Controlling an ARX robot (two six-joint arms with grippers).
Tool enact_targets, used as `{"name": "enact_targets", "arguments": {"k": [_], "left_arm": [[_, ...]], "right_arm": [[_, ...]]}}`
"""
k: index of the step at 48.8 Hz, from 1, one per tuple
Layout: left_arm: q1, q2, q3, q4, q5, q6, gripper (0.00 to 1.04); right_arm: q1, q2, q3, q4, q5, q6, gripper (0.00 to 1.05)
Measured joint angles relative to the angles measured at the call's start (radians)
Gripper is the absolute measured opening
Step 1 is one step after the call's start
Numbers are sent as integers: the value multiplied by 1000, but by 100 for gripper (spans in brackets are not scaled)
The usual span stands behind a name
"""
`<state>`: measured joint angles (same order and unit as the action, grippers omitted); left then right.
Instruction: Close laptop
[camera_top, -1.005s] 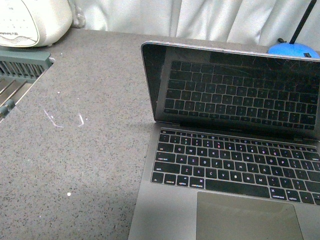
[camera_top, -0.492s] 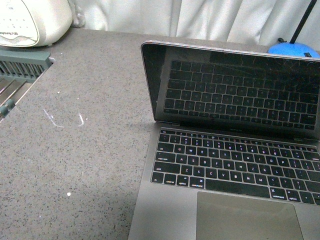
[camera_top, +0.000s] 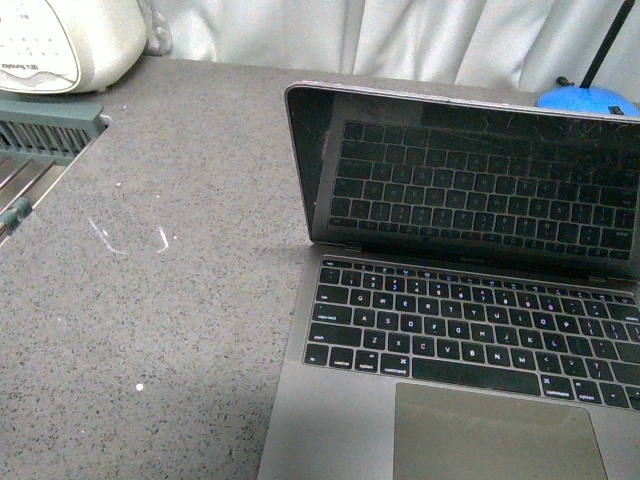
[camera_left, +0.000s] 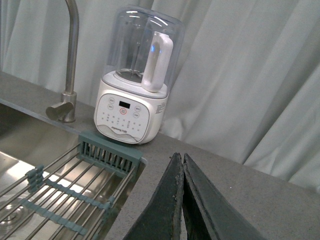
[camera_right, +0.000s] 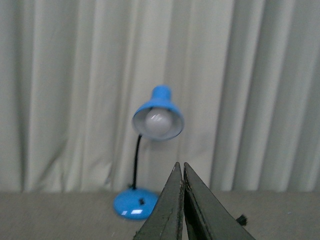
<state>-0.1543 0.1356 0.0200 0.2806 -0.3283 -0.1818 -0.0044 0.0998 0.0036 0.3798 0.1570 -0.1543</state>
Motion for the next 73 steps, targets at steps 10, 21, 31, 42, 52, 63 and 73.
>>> {"name": "enact_targets", "arguments": {"k": [10,21,31,42,52,63,73], "left_arm": [[-32,390,76,312,19,3,4],[-87,659,235,389,95,14,4],[-119,819,391,369,157,42,4],[-148,954,529,321,226,85,4],[-165,1094,610,286,288,152,4],[-178,1253,724,250,342,209,4],[-205,1349,793,214,365,226,4]], "right_arm": [[-142,353,10,211,-249,-14,1],[-202,631,114,348,-400,-75,1],[-221,834,249,325,-509,-120,1],[-227,1036,414,253,-601,-197,1],[-216,1187,547,192,-631,-280,1],[-175,1334,671,146,-665,-307,1],[-128,1419,727,135,-681,-312,1]]}}
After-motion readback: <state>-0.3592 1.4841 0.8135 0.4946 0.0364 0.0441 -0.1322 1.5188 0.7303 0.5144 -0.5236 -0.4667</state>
